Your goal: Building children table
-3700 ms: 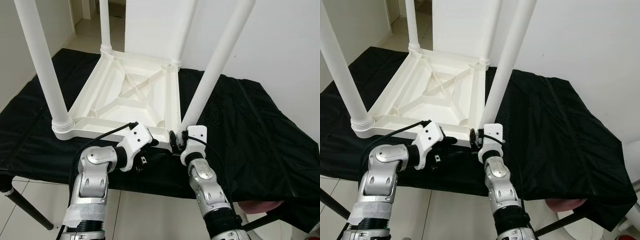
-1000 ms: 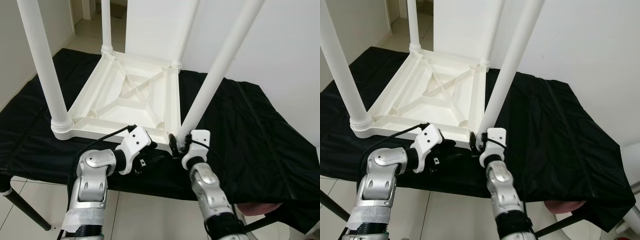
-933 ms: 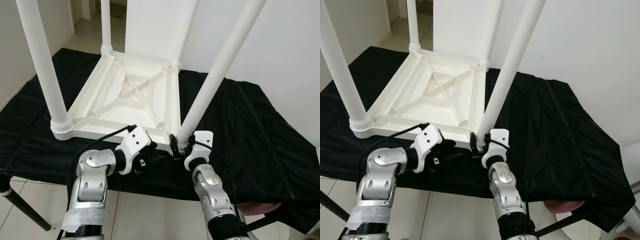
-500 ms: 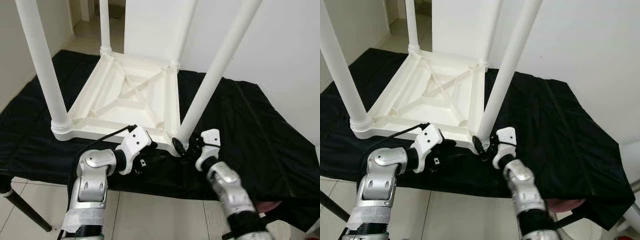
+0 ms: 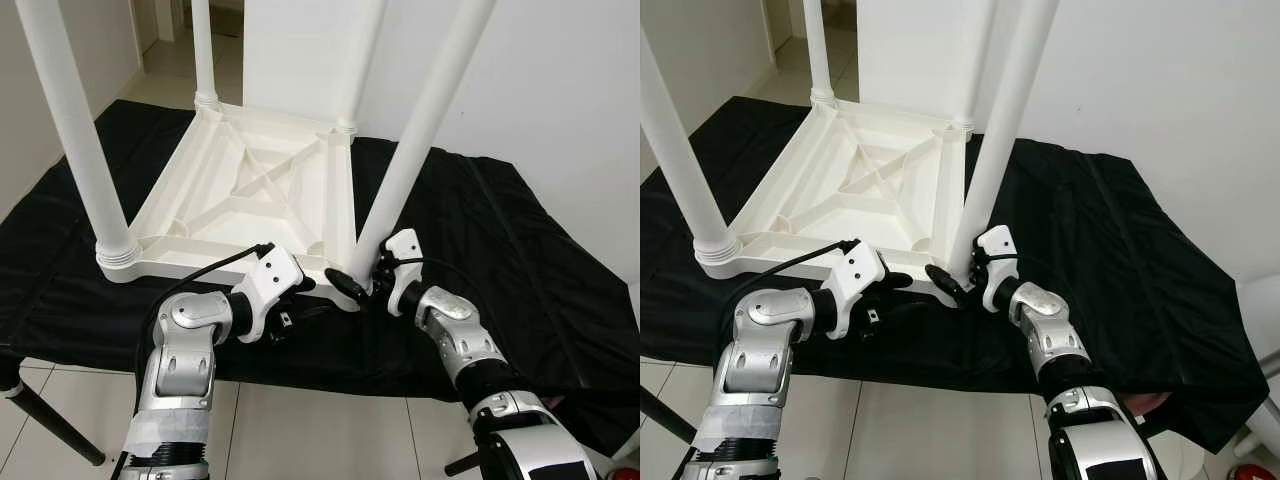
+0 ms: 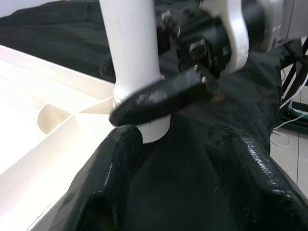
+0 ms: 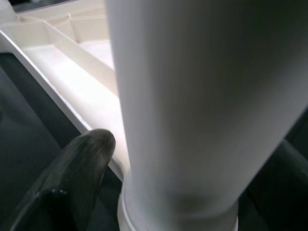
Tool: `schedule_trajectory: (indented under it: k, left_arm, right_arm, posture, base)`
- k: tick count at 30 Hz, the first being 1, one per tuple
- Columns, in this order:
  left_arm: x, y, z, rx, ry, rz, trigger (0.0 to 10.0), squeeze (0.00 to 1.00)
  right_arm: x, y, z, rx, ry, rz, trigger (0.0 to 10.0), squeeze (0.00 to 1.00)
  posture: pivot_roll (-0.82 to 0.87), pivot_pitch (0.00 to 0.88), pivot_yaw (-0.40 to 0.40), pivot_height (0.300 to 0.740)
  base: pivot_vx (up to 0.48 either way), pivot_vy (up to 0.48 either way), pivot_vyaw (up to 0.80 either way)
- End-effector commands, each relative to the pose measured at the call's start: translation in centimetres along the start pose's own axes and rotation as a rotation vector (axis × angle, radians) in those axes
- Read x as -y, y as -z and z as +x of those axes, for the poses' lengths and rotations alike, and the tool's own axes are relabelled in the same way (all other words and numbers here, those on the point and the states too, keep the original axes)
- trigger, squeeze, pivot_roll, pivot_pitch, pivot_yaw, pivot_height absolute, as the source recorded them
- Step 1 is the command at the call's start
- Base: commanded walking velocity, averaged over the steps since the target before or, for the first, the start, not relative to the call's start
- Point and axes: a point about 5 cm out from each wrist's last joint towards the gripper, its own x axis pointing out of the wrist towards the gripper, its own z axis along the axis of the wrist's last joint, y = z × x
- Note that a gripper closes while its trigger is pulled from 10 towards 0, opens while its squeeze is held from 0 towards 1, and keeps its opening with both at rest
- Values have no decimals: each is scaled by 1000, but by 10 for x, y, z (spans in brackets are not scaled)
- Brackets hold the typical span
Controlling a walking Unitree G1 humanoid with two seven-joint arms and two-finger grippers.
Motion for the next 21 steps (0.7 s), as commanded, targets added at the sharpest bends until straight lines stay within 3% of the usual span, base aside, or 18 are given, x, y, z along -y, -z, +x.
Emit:
schedule_trajectory:
  k: [1, 5, 6, 7, 21]
  left_arm:
    - [-14, -1, 2, 7, -306, -11, 10000, 0]
    - [-14, -2, 2, 10, -308, -12, 10000, 0]
    - [-14, -2, 2, 11, -308, -13, 10000, 0]
    - [-14, -1, 2, 10, -310, -13, 10000, 0]
    - [-12, 0, 1, 8, -312, -21, 10000, 0]
  right_arm:
    - [-1, 1, 3, -20, -2, -23, 10000, 0]
    - [0, 2, 8, -28, 16, -22, 10000, 0]
    - [-1, 3, 10, -30, 19, -16, 8118, 0]
    - [0, 3, 10, -30, 22, -13, 0, 0]
    - [7, 11, -2, -32, 43, -2, 0, 0]
  posture:
    - [71, 0, -127, 740]
    - [78, 0, -130, 740]
    - [78, 0, -130, 740]
    - [82, 0, -134, 740]
    - [70, 0, -139, 740]
  base:
    - [0, 0, 0]
    - [0, 0, 0]
    - [0, 0, 0]
    - [0, 0, 0]
    - [0, 0, 0]
